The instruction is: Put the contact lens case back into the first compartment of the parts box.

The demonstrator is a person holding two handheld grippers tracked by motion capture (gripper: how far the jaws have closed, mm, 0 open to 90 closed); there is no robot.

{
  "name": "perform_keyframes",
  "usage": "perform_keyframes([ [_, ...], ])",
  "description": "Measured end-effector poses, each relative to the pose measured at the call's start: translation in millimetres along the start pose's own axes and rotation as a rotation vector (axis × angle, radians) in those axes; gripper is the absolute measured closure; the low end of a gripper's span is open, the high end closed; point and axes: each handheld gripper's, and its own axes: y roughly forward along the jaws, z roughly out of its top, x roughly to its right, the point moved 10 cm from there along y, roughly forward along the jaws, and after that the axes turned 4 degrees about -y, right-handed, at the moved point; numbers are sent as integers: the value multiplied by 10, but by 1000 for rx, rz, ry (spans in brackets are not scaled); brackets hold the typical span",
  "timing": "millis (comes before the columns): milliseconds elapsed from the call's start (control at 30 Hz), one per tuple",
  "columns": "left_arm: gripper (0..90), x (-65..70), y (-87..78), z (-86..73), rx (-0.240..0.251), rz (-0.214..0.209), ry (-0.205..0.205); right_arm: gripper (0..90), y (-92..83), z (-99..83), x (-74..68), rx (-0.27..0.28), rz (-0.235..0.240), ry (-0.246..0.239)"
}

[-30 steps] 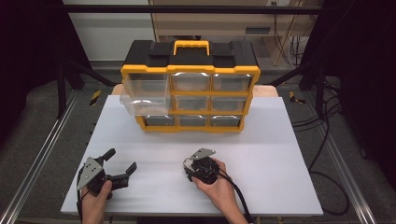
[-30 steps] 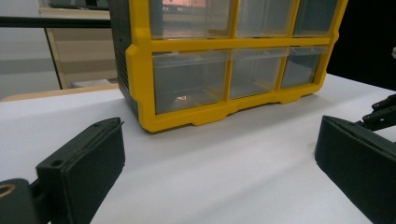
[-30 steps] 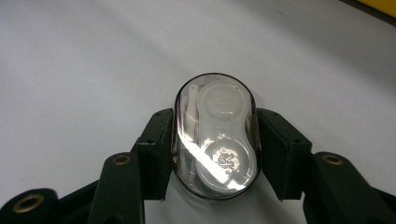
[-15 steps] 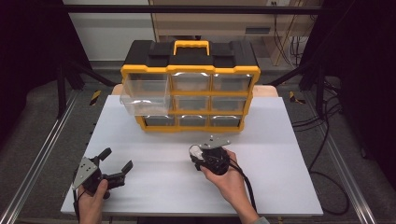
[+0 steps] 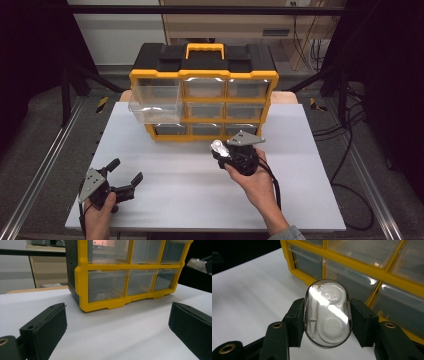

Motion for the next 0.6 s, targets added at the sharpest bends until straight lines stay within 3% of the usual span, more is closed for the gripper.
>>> perform_keyframes([
  [233, 14, 2, 8, -13, -3, 2, -3, 490, -53, 258, 84, 46, -9, 32],
  [300, 14, 9, 4, -11, -2, 2, 0, 490, -88, 420, 97, 76, -10, 35],
  [600, 14, 20, 4, -18, -6, 2, 5, 490, -206, 891, 53, 130, -36, -20],
])
